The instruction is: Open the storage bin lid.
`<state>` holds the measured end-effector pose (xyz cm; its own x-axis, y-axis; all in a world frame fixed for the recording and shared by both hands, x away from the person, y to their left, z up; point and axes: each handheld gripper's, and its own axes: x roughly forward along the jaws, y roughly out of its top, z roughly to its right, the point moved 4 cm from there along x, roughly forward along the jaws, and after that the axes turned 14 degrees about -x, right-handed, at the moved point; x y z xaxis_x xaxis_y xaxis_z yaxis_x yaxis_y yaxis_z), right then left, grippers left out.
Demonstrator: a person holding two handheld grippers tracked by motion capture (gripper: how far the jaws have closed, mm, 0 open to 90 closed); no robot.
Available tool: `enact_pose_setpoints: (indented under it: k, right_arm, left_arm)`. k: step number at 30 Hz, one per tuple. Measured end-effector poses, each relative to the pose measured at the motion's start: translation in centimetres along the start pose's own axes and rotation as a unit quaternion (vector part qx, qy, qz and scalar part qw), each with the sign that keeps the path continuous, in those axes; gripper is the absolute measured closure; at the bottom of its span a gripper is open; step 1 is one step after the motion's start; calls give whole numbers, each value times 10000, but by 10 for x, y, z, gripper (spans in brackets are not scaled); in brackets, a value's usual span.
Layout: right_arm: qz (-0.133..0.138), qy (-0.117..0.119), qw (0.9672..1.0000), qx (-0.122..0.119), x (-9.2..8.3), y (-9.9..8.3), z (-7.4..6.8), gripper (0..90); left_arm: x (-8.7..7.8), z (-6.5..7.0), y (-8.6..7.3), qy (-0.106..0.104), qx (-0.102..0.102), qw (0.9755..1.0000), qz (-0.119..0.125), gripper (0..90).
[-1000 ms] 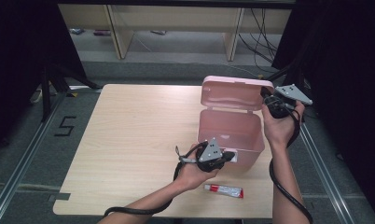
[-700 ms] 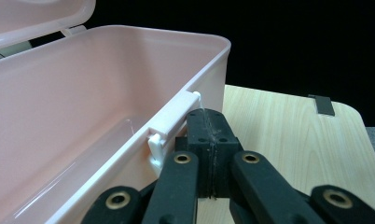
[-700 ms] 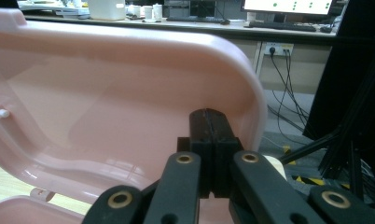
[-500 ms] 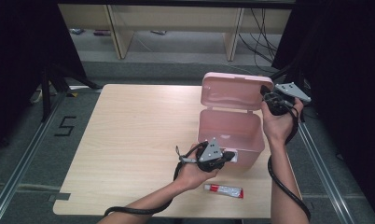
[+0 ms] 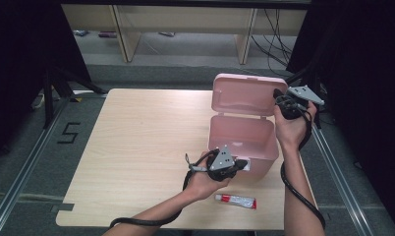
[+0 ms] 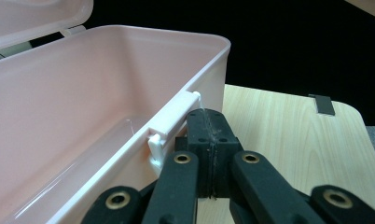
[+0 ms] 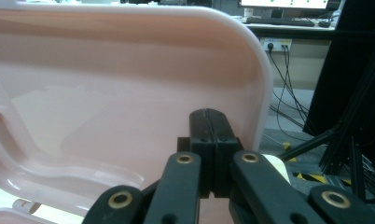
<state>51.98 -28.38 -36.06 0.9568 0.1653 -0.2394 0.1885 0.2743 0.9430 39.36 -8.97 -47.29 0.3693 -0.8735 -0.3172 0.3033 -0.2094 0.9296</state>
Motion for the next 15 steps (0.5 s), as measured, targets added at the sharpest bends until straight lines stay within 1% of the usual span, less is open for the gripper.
enact_pose_setpoints:
  k: [1, 2, 3, 5, 11, 12, 13, 15]
  right_arm:
    - [0, 0, 10000, 0, 0, 0, 0, 900]
    - [9, -15, 10000, -54, 2, 0, 1, 900]
    - [-34, -19, 10000, -39, 2, -1, 1, 900]
    - [-31, -25, 10000, -21, 3, -2, 1, 900]
    - [-27, -29, 10000, -50, 4, -1, 0, 900]
    - [-20, -47, 9999, -88, 4, -1, 1, 900]
    - [-51, -68, 10000, -1, 4, -1, -2, 900]
    - [-69, -49, 9999, -61, 5, -2, -2, 900]
  left_arm:
    - [0, 0, 0, 0, 0, 10000, 0, 892]
    - [0, 0, 0, -3, 7, 10000, -5, 892]
    - [0, 0, 0, -2, 9, 10000, -5, 892]
    - [0, 0, 0, 1, 11, 10000, -4, 892]
    - [0, 0, 0, 2, 15, 10000, -6, 892]
    - [0, 0, 0, 2, 14, 10000, -6, 892]
    - [0, 0, 0, 3, 9, 10000, -3, 892]
    - [0, 0, 0, 2, 15, 10000, -5, 891]
